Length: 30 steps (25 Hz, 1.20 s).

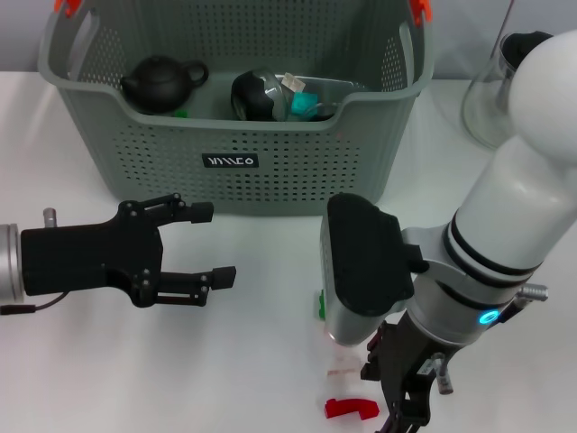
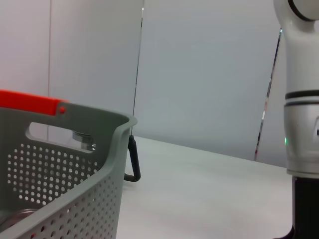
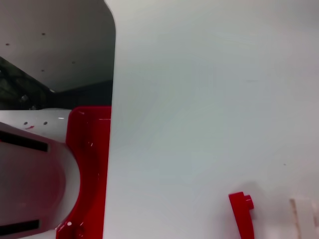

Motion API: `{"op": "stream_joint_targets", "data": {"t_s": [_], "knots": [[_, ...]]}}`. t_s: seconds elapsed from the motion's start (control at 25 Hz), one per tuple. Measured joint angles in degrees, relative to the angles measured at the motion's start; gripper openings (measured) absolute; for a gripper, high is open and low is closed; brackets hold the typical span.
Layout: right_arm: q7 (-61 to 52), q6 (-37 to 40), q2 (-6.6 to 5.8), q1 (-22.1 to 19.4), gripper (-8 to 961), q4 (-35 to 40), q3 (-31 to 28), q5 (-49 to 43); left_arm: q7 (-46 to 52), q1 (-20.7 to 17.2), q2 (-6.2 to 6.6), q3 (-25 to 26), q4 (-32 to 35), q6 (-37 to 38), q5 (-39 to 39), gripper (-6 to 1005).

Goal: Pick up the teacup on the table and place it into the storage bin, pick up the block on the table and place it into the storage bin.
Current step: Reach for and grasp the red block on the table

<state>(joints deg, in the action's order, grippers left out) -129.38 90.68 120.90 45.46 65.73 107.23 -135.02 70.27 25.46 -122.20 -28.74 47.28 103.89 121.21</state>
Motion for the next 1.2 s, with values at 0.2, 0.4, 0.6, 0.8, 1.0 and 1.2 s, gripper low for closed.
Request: {"op": "stream_joint_targets", "data": {"t_s": [0.2, 0.4, 0.6, 0.8, 1.0, 1.2], "knots": [[0.0, -2.0, 0.05, 0.0, 809, -1.4, 1.8, 0.0, 0.0, -0.1, -0.07, 0.0, 0.0, 0.0, 0.0, 919], [-0.4, -4.2, 0.18, 0.2, 805, -2.3, 3.7, 0.0, 0.0, -0.1, -0.06, 0.0, 0.0, 0.0, 0.0, 919], [-0.7, -5.5, 0.21, 0.2, 801, -2.4, 4.5, 0.0, 0.0, -0.1, -0.06, 0.0, -0.1, 0.0, 0.0, 920], [-1.6, -6.5, 0.21, 0.2, 797, -2.4, 6.0, 0.0, -0.1, -0.2, -0.06, 0.0, -0.2, 0.0, 0.0, 920], [-2.6, -7.1, 0.21, 0.2, 621, -2.1, 7.4, 0.0, -0.3, -0.3, -0.09, 0.0, -0.2, 0.0, 0.0, 919], [-3.2, -7.2, 0.21, 0.2, 418, -1.8, 7.5, -0.1, -0.5, -0.3, -0.15, 0.0, -0.2, 0.0, 0.0, 920]]}}
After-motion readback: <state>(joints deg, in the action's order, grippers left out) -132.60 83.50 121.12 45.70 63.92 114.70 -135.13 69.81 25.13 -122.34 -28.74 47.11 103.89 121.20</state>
